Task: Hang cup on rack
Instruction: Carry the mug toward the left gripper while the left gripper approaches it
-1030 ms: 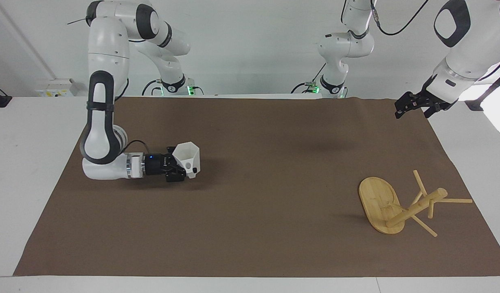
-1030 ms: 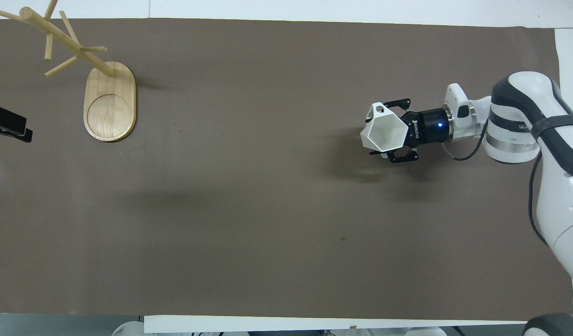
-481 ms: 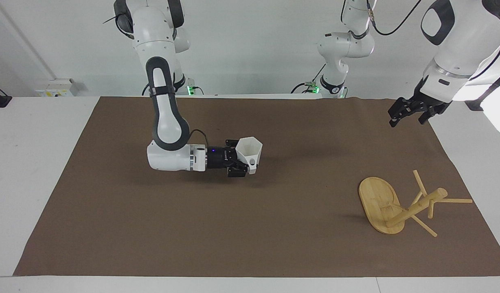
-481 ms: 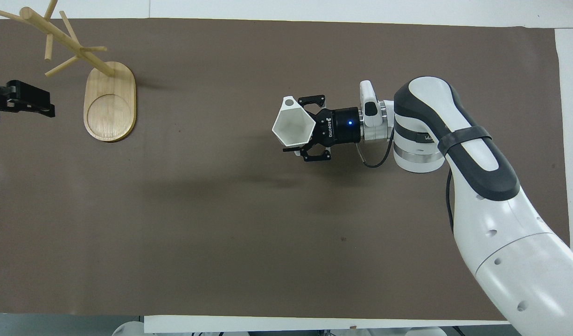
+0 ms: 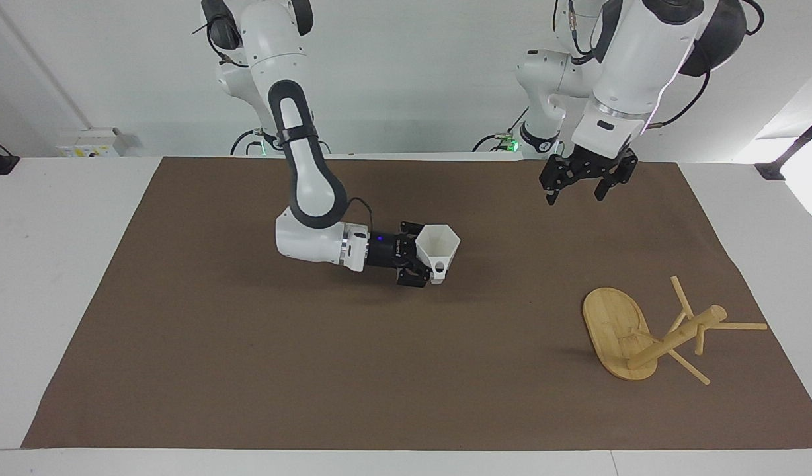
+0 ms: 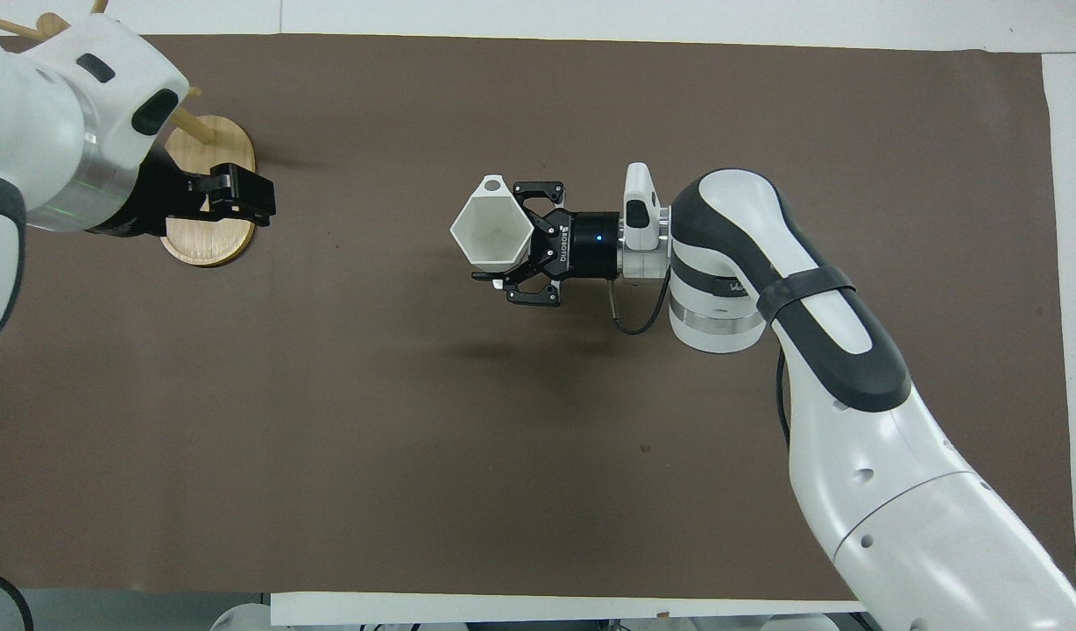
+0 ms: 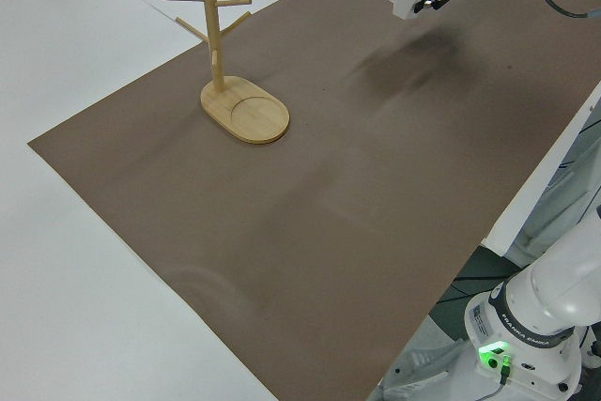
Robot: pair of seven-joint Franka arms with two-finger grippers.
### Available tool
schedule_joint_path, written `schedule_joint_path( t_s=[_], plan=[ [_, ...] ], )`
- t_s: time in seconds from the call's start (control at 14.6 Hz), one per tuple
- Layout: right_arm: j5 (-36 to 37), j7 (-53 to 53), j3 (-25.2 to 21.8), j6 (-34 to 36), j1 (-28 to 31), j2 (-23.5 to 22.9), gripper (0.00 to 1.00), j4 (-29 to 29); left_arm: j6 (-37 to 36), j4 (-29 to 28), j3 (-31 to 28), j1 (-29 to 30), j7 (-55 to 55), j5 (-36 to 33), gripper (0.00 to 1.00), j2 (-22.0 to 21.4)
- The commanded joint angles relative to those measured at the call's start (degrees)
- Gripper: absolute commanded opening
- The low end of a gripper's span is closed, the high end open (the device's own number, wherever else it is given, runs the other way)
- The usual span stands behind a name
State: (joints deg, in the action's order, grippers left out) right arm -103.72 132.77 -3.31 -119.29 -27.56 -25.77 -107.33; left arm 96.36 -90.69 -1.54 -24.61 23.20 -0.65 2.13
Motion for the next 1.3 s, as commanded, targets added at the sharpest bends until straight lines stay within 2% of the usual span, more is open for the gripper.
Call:
schedule_joint_path(
  t_s=[0.0, 0.27, 0.62, 1.24],
  plan=[
    [-3.24, -0.58, -0.21, -1.82, -1.1, 1.16, 0.0, -1.48, 4.17, -1.07, -0.84, -2.45, 2.63, -0.32, 1.0, 1.55],
    [-5.69, 0.39, -0.12, -2.69, -3.37, 1.16, 0.0, -1.39, 8.3, 0.25, -0.93, -5.7, 6.24, -0.41, 1.0, 7.18],
    [-7.55, 0.39, -0.12, -5.86, -5.67, 0.99, 0.01, -1.04, 8.14, 4.29, -1.01, -9.67, 9.94, -0.58, 1.0, 12.81],
    [-7.55, 1.0, -0.12, -6.04, -5.67, 0.99, 0.01, -1.04, 6.73, 2.01, -0.75, -11.33, 9.59, -0.23, 0.99, 12.55]
  ],
)
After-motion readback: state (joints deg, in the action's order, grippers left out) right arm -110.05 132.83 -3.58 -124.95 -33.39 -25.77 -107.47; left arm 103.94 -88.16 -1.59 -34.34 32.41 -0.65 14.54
